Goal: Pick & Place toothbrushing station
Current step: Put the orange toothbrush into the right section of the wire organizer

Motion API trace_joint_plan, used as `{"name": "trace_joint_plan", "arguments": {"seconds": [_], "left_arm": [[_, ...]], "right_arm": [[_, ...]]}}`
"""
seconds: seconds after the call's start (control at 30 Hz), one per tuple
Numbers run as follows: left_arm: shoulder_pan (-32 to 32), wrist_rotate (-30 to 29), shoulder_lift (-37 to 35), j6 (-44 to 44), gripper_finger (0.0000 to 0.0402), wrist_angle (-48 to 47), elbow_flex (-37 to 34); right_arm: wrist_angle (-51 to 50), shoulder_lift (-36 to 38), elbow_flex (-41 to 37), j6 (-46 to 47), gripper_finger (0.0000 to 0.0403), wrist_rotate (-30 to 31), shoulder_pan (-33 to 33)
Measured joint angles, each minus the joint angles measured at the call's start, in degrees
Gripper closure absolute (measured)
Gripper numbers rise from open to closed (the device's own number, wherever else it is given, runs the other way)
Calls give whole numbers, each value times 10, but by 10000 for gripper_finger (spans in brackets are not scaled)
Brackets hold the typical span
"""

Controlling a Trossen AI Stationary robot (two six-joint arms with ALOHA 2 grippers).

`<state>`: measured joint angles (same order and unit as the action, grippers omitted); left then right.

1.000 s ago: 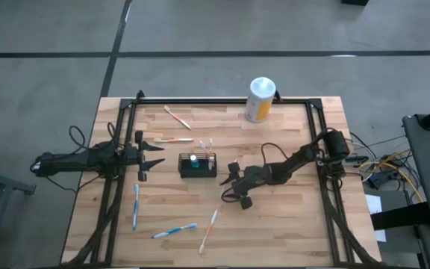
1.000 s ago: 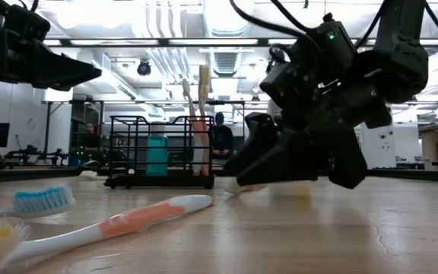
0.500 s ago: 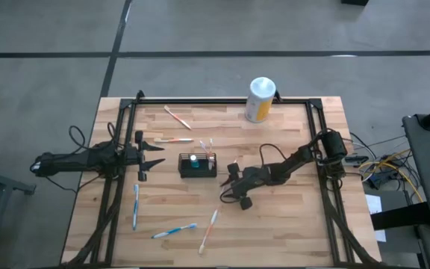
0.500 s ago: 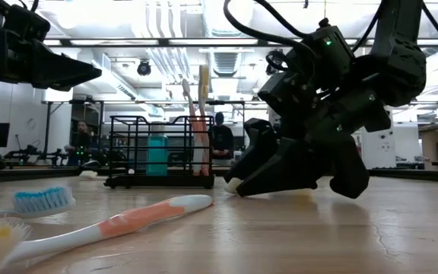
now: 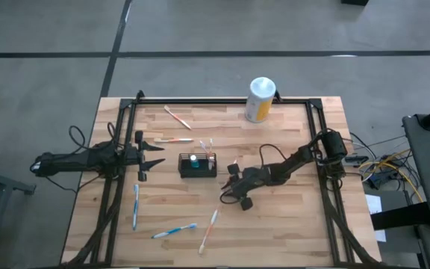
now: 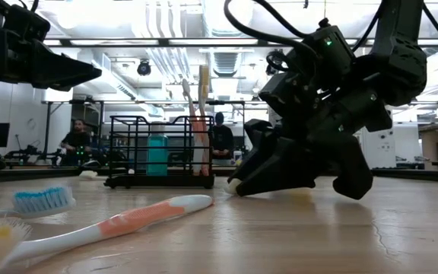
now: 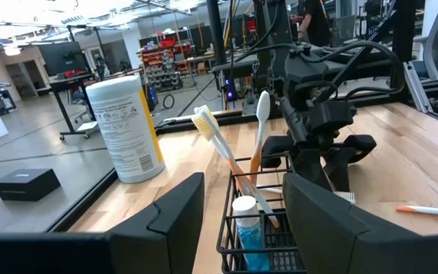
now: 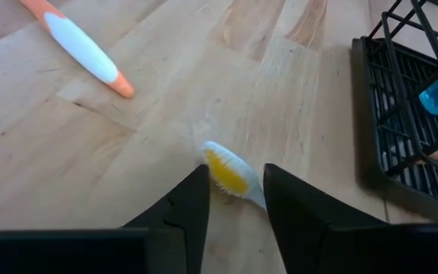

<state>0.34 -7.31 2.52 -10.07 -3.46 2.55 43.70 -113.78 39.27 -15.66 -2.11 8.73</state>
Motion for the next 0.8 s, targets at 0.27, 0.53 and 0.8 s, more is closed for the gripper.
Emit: {"name": "trace_joint_plan", "arguments": {"seconds": [0.27, 0.53, 0.8], "left_arm": [[0, 0, 0, 0, 216, 0, 0], [0, 0, 0, 0, 215, 0, 0], [0, 0, 0, 0, 215, 0, 0]], "right_arm": [[-1, 0, 0, 0, 336, 4, 0], [1, 0, 0, 0, 375, 4, 0], [1, 0, 0, 0, 394, 3, 0]]}}
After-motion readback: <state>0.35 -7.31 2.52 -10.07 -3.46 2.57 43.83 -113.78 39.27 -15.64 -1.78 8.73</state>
